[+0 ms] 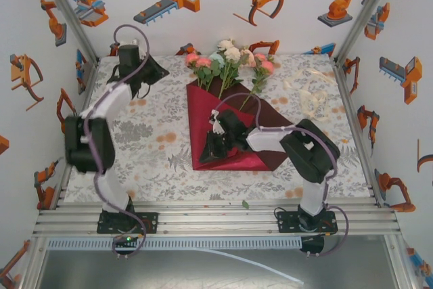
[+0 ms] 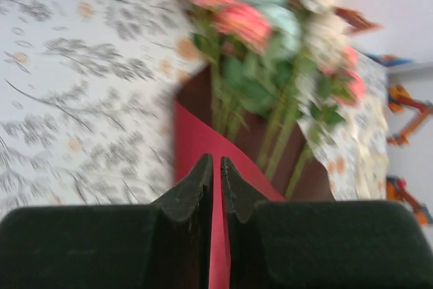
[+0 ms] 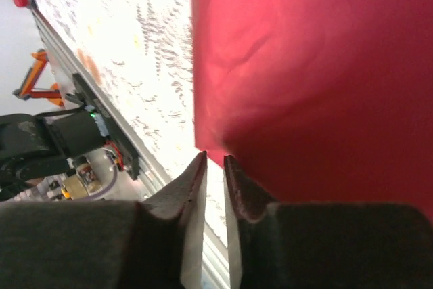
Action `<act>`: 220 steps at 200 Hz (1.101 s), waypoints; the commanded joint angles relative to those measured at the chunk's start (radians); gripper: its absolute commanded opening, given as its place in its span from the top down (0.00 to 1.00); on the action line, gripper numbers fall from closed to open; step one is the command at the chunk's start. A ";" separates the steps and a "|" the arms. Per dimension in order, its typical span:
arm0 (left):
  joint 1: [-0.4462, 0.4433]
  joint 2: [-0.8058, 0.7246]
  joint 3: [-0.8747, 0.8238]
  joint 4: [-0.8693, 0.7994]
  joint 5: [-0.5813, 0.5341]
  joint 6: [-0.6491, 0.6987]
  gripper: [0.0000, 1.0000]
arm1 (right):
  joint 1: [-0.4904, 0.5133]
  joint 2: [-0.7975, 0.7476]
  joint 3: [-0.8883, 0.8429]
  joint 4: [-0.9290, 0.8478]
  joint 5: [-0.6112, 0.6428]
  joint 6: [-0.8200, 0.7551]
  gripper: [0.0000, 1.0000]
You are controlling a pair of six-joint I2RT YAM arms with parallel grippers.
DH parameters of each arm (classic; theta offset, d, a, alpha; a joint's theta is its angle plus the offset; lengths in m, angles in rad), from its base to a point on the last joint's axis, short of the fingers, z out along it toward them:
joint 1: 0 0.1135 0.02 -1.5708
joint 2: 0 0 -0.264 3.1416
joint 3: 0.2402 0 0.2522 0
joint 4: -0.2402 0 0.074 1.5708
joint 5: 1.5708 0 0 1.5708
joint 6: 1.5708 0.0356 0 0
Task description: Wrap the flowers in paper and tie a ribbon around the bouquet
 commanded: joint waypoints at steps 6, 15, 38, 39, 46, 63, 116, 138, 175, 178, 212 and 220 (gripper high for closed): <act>-0.179 -0.241 -0.261 -0.022 -0.109 0.160 0.84 | -0.065 -0.198 -0.011 -0.143 0.119 -0.085 0.70; -0.249 -0.280 -0.307 -0.056 -0.136 0.181 0.85 | -0.113 -0.262 -0.032 -0.205 0.161 -0.109 0.66; -0.407 -0.262 -0.347 -0.116 -0.145 0.165 0.85 | -0.238 -0.395 -0.092 -0.351 0.272 -0.162 0.54; -0.412 -0.257 -0.346 -0.118 -0.145 0.162 0.85 | -0.242 -0.401 -0.095 -0.356 0.277 -0.163 0.53; -0.446 -0.229 -0.340 -0.129 -0.147 0.153 0.86 | -0.275 -0.433 -0.111 -0.402 0.300 -0.177 0.48; -0.515 -0.156 -0.322 -0.113 -0.138 0.154 0.87 | -0.318 -0.499 -0.143 -0.524 0.328 -0.199 0.38; -0.573 0.077 -0.249 -0.052 -0.019 0.158 0.89 | -0.371 -0.705 -0.298 -0.706 0.441 -0.175 0.25; -0.577 0.126 -0.238 -0.061 0.018 0.169 0.90 | -0.428 -0.743 -0.348 -0.693 0.395 -0.178 0.18; -0.577 0.175 -0.241 -0.080 0.023 0.179 0.90 | -0.507 -0.730 -0.369 -0.657 0.386 -0.187 0.16; -0.578 0.176 -0.243 -0.078 0.023 0.179 0.90 | -0.520 -0.730 -0.373 -0.647 0.382 -0.188 0.16; -0.577 0.184 -0.262 -0.047 0.033 0.166 0.90 | -0.684 -0.712 -0.446 -0.504 0.272 -0.171 0.01; -0.577 0.183 -0.268 -0.039 0.037 0.160 0.90 | -0.715 -0.708 -0.452 -0.487 0.277 -0.180 0.01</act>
